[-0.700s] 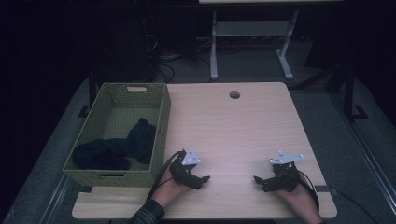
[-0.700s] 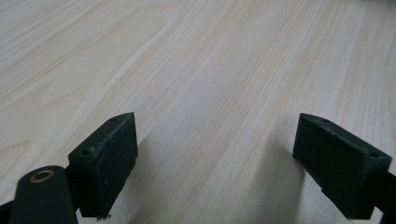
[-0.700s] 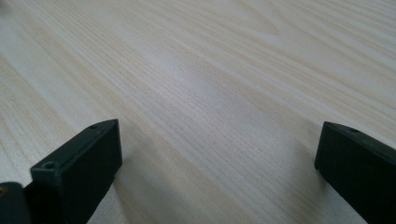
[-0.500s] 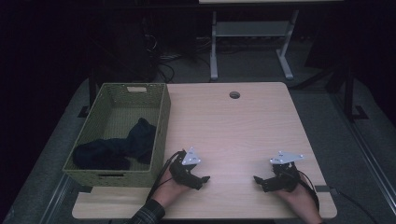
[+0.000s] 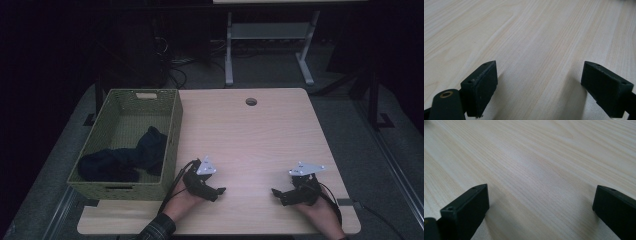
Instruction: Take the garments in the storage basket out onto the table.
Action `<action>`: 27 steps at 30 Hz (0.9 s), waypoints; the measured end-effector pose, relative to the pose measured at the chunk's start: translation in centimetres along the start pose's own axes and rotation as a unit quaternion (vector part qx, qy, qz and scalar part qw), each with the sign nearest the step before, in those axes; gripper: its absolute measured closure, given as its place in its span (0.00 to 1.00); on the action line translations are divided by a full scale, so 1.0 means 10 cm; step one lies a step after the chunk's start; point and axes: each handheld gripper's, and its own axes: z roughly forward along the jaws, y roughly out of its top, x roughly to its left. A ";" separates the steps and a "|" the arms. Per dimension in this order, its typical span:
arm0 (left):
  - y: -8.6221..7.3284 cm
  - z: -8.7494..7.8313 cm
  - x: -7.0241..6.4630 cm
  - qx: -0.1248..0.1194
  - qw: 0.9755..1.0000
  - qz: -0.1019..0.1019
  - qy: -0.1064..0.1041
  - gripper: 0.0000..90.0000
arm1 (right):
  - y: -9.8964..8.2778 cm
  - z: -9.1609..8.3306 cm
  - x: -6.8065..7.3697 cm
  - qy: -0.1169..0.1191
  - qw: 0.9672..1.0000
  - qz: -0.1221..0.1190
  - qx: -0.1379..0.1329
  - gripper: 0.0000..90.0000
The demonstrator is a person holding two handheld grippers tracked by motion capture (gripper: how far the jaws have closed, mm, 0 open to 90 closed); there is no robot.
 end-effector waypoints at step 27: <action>0.13 -0.12 0.08 -0.022 1.000 -0.019 -0.001 0.15 | 0.00 0.00 0.00 0.000 1.000 0.000 -0.001 0.00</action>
